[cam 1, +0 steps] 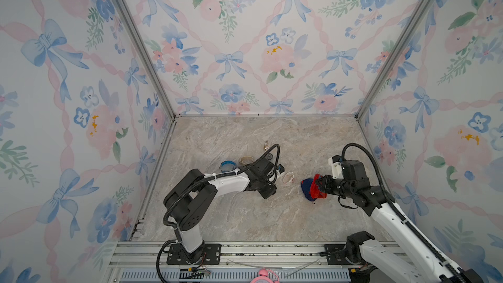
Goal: Wipe the watch dial
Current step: Pick up the watch at the center of the board.
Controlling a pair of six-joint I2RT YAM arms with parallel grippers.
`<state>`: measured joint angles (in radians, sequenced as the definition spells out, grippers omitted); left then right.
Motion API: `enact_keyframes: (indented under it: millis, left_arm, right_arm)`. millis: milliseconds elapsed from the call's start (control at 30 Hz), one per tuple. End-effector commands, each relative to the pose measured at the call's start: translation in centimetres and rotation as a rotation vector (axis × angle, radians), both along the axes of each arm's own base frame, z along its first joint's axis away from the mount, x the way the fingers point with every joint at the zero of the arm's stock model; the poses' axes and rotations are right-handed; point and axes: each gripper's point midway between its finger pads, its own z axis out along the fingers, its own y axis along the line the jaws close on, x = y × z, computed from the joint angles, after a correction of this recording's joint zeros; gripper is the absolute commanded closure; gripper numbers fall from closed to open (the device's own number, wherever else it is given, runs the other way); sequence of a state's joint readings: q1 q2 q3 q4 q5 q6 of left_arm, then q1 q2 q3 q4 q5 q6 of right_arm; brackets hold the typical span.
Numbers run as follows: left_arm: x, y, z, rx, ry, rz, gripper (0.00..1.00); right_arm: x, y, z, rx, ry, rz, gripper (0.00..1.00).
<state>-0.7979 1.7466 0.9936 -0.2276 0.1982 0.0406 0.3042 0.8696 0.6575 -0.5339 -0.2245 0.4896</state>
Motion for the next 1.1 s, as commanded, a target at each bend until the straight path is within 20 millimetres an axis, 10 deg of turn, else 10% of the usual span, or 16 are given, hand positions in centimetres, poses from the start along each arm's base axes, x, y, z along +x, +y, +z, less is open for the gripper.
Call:
enact_keyframes:
  millis: [0, 1067]
  left_arm:
    - [0.6, -0.1, 1.3, -0.024, -0.017, 0.014, 0.56]
    - [0.6, -2.1, -1.6, 0.124, 0.111, 0.081, 0.68]
  right_arm:
    - [-0.2, 0.1, -0.2, -0.001, -0.006, 0.004, 1.0]
    - [0.0, -0.1, -0.9, -0.009, -0.005, 0.007, 1.0]
